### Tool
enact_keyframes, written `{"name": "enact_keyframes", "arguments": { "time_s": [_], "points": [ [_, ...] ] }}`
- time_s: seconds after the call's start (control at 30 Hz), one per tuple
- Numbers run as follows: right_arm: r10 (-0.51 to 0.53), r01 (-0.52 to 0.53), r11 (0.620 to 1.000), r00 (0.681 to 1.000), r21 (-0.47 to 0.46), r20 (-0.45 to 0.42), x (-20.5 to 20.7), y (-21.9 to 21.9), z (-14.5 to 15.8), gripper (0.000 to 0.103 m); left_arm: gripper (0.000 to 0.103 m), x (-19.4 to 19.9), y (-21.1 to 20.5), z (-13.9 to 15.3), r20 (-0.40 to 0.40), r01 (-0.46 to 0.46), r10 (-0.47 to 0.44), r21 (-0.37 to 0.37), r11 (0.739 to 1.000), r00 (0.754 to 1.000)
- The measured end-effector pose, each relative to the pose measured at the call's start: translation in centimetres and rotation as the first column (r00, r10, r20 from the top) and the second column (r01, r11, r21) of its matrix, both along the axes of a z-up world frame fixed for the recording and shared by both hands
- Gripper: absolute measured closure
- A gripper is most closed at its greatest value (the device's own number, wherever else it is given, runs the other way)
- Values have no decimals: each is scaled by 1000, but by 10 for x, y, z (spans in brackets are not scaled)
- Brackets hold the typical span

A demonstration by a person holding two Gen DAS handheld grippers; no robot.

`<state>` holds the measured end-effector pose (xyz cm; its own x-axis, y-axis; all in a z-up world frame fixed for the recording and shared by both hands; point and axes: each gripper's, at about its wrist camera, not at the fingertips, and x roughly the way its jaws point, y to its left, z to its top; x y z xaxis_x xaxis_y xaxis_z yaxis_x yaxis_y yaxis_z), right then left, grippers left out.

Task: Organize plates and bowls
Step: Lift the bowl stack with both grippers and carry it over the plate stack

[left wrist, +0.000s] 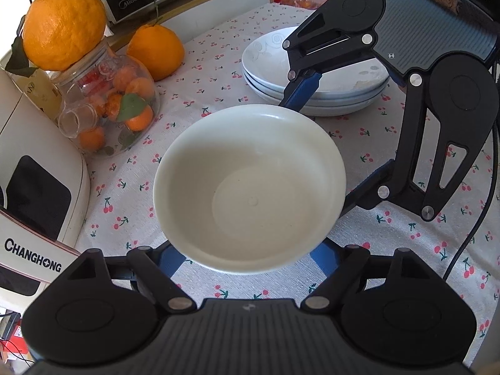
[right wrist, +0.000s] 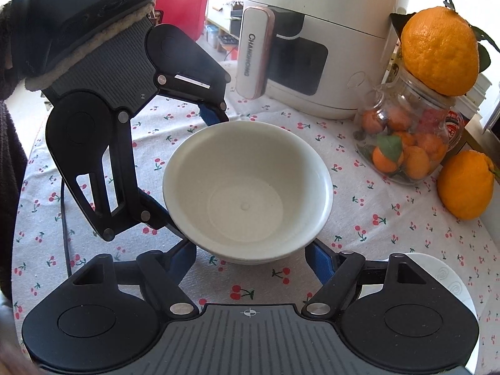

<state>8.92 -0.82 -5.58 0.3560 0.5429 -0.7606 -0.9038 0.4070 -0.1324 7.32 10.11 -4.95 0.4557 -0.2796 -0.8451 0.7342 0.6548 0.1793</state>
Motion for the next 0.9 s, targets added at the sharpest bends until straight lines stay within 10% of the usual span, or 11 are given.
{"name": "enact_keyframes", "arguments": {
  "time_s": [0.9],
  "points": [
    [-120, 116, 992, 990, 56, 73, 4, -89, 47, 24, 21, 21, -84, 40, 97, 135, -133, -13, 991, 986]
  ]
}}
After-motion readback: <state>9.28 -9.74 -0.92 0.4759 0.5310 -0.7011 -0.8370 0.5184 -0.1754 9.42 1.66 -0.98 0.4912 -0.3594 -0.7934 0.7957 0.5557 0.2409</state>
